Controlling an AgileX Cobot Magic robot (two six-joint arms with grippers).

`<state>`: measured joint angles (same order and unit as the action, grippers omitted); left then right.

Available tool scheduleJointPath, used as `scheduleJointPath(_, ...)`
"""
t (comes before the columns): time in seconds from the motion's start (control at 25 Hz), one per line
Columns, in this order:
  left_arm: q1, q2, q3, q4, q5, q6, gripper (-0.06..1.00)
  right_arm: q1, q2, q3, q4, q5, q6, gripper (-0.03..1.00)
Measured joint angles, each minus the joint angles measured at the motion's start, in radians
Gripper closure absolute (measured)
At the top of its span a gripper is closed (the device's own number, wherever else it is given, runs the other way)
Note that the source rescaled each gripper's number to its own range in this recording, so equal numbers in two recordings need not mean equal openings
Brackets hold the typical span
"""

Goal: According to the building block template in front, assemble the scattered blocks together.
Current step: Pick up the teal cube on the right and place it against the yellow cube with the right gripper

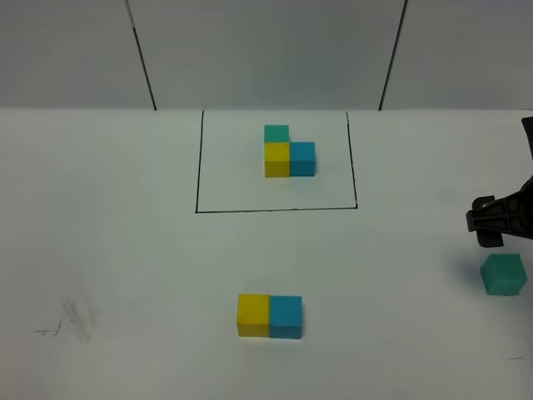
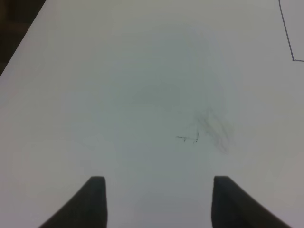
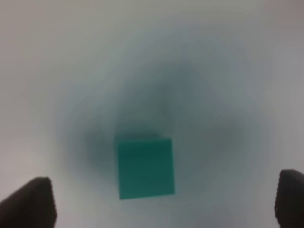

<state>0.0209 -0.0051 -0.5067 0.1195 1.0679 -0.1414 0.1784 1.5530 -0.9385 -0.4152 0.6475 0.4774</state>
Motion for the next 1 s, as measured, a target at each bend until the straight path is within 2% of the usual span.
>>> scheduleJointPath(0.36,0.000,0.000,0.000,0.000,0.000,0.000,0.83,-0.034,0.159,0.003,0.087,-0.074,-0.070,0.06)
scheduleJointPath(0.68,0.000,0.000,0.000,0.000,0.000,0.000,0.83,-0.051,0.247,0.003,0.106,-0.108,-0.084,0.07)
scheduleJointPath(1.0,0.000,0.000,0.000,0.000,0.000,0.000,0.83,-0.084,0.290,0.004,0.107,-0.148,-0.093,0.16)
